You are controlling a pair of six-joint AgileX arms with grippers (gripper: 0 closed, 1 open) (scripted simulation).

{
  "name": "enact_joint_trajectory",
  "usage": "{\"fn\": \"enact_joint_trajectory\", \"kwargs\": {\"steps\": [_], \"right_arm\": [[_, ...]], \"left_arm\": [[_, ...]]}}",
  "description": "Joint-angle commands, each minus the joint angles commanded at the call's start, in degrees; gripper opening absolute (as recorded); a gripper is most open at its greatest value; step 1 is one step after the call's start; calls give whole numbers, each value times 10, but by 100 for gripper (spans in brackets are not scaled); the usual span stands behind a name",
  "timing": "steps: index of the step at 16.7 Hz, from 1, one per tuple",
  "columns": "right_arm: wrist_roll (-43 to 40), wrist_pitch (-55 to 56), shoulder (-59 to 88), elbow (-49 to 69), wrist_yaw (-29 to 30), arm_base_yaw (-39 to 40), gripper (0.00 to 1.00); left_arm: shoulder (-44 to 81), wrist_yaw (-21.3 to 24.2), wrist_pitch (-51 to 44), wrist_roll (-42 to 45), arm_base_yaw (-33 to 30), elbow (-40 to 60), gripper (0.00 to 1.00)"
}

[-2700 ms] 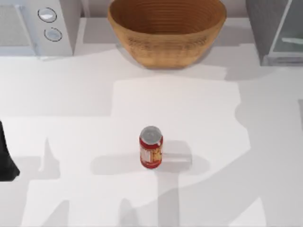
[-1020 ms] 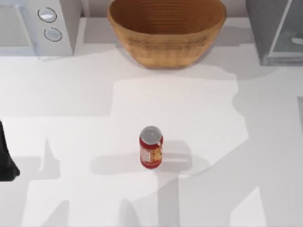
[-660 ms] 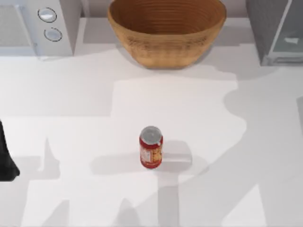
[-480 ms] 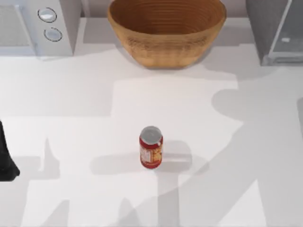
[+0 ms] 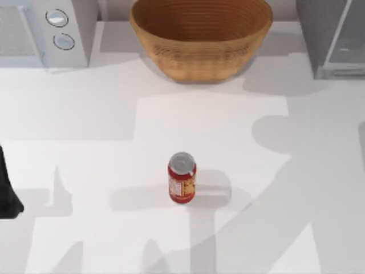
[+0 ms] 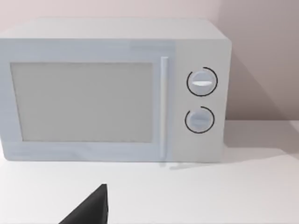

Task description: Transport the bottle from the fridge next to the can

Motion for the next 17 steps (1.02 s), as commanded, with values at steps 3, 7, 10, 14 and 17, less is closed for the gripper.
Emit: {"fn": "enact_joint_trajectory", "kwargs": {"steps": [3,7,10,14,17], "right_arm": [[0,32,-56,-94,-11,-8,0],[1,83,-144,-250,-28,-23,0],[1,112,-192,-314,-36,-32,0],[1,118,-203,-325,-37,-33,0],[4,120,-197,-325,-30,-23,0]], "left_arm": [[0,0,0,0,0,0,100],[0,0,0,0,0,0,100],[0,0,0,0,0,0,100],[0,0,0,0,0,0,100],[0,0,0,0,0,0,100]]}}
